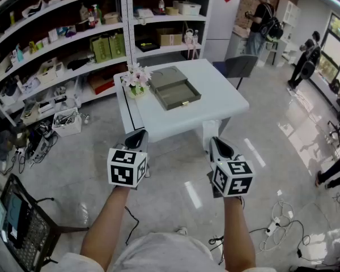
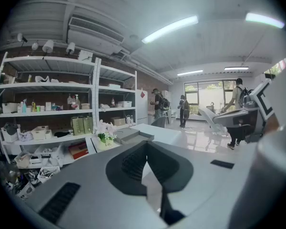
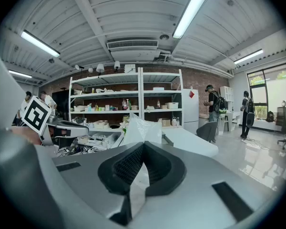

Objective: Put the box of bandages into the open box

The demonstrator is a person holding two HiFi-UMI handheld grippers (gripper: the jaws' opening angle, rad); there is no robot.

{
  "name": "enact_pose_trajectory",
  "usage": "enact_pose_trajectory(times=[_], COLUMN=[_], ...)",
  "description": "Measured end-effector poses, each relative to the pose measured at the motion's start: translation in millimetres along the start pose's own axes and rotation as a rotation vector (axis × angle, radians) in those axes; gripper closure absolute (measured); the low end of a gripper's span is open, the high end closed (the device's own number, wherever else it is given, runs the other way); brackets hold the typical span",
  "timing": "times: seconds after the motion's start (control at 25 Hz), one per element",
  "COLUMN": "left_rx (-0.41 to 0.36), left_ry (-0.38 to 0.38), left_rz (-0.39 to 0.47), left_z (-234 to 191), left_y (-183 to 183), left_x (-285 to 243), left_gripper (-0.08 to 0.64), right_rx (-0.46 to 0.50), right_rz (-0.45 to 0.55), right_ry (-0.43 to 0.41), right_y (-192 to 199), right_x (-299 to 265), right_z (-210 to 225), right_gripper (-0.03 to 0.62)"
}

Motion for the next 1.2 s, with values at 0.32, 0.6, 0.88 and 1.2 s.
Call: enact_pose_trajectory(times=[0.32, 0.6, 0.88, 1.2], left_rx=[-0.002, 0.0, -0.011, -0.001], left_ry=[-0.019, -0.06, -0.068, -0.068], left_rz=[-0.01, -0.021, -0.045, -0.057], left_z=[14.3, 32.3, 47.4, 32.1], left_y=[-4.4, -7.4, -0.7, 3.6], left_x=[-26.1, -49.0, -72.0, -104.0], left_gripper=[0.555, 0.555, 0.555, 0.555], right_rx=[0.009, 0.015, 0.014, 0.022], right_rz=[0.014, 0.001, -0.014, -0.04], right_ry=[-0.009, -0.051, -0.082, -0.099], right_y=[-1.1, 6.0, 16.8, 21.3], right_x=[-11.6, -19.2, -31.3, -62.9], right_z=[29.6, 64.9, 86.6, 90.7], right_gripper=[0.591, 0.591, 0.591, 0.591])
Point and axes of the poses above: the fingertips, and each gripper's own axes: x backward along the fingers, z to its right, y out of its underside, the point moved 1 cm from there along x, backward along the fingers, and after that the axes turned 5 degrees about y, right-handed, at the moved point
